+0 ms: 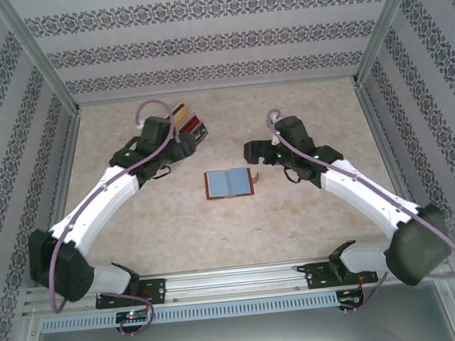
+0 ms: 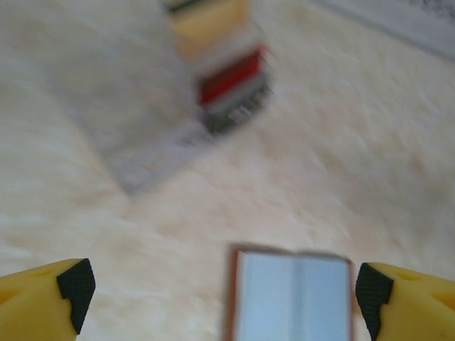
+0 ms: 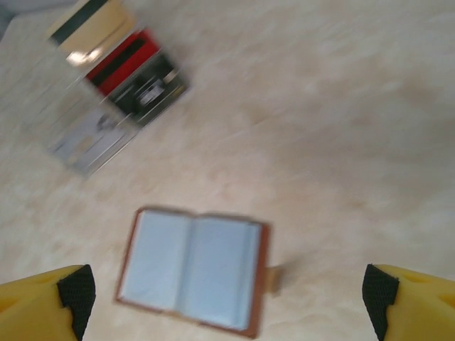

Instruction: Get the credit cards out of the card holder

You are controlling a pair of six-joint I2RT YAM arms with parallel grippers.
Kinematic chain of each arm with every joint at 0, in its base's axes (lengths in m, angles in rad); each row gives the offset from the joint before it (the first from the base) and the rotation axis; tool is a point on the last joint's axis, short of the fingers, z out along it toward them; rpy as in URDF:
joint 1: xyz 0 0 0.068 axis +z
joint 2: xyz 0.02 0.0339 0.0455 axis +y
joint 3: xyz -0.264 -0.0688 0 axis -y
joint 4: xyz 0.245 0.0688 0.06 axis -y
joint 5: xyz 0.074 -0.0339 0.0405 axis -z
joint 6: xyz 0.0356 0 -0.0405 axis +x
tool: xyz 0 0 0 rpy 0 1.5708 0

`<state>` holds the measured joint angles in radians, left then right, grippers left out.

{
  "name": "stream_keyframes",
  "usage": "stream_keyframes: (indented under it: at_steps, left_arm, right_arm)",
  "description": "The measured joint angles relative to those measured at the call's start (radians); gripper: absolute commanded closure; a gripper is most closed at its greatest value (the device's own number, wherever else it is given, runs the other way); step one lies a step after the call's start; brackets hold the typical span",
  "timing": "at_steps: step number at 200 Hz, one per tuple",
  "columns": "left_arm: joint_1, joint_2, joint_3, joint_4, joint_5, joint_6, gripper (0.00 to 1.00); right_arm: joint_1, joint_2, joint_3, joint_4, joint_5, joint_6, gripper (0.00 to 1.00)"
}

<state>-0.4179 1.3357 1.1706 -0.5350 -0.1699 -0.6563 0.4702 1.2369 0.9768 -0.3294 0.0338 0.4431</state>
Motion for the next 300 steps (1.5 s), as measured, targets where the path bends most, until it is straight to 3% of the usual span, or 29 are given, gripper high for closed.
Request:
stream_keyframes:
  at_steps: [24, 53, 88, 126, 161, 217, 263, 300]
  left_arm:
    - [0.061, -0.123, -0.126, 0.032, -0.186, 0.072, 0.01]
    - [0.157, -0.204, -0.312, 0.149, -0.304, 0.159, 0.01]
    - [0.270, -0.187, -0.465, 0.316, -0.321, 0.283, 0.01]
    - [0.292, -0.128, -0.639, 0.639, -0.298, 0.457, 0.01]
    - [0.376, -0.039, -0.715, 0.856, -0.180, 0.529, 0.00]
    - [0.405, 0.092, -0.816, 1.226, 0.040, 0.594, 0.01]
    - [0.407, 0.176, -0.846, 1.412, 0.114, 0.617, 0.01]
    - [0.407, 0.214, -0.846, 1.448, 0.117, 0.624, 0.01]
  right_arm:
    - [-0.077, -0.076, -0.032, 0.009, 0.161, -0.033, 0.02]
    - [-0.183, -0.114, -0.083, 0.034, 0.316, -0.062, 0.02]
    - [-0.291, -0.114, -0.224, 0.156, 0.449, -0.120, 0.02]
    - [-0.327, -0.078, -0.438, 0.428, 0.518, -0.232, 0.02]
    - [-0.360, 0.027, -0.497, 0.609, 0.483, -0.315, 0.02]
    - [-0.422, 0.141, -0.533, 0.904, 0.262, -0.372, 0.02]
    - [-0.448, 0.232, -0.582, 1.086, 0.108, -0.389, 0.02]
    - [-0.448, 0.259, -0.589, 1.151, 0.071, -0.395, 0.02]
